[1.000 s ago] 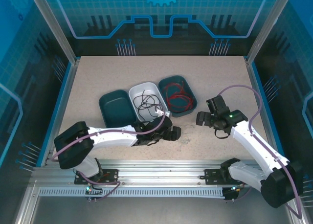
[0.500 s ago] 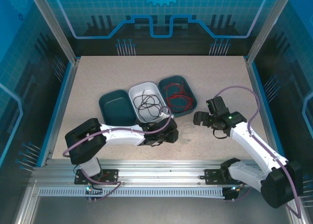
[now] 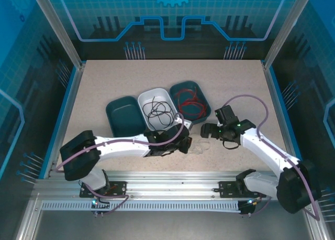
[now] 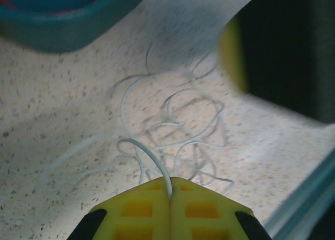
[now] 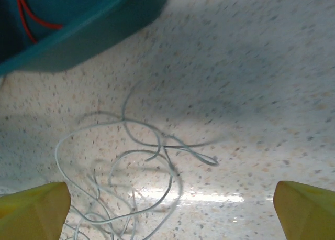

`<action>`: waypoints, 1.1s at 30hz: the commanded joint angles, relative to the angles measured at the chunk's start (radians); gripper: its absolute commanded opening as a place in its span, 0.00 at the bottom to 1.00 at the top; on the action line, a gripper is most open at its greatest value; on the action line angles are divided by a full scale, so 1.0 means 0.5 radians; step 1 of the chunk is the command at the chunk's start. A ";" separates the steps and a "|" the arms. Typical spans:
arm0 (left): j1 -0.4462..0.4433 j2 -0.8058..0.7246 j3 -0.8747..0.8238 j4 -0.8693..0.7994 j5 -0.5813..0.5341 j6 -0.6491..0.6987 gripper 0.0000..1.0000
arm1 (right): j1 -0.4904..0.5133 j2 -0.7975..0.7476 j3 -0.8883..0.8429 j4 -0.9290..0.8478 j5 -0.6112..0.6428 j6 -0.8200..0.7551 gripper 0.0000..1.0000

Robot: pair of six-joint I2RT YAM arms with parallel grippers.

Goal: Untangle the cables

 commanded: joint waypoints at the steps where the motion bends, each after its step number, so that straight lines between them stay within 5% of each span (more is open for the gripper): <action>1: -0.006 -0.130 -0.018 0.064 -0.033 0.146 0.00 | 0.114 0.111 -0.009 0.056 -0.023 0.080 1.00; 6: -0.006 -0.235 -0.017 0.084 -0.038 0.210 0.00 | 0.240 0.285 -0.004 0.026 0.089 0.181 1.00; 20: -0.006 -0.788 0.140 -0.041 -0.089 0.714 0.00 | 0.189 0.375 -0.064 0.014 0.271 0.291 1.00; 33: -0.006 -0.886 0.326 0.030 0.146 0.899 0.00 | 0.059 0.014 -0.092 -0.156 0.323 0.234 0.96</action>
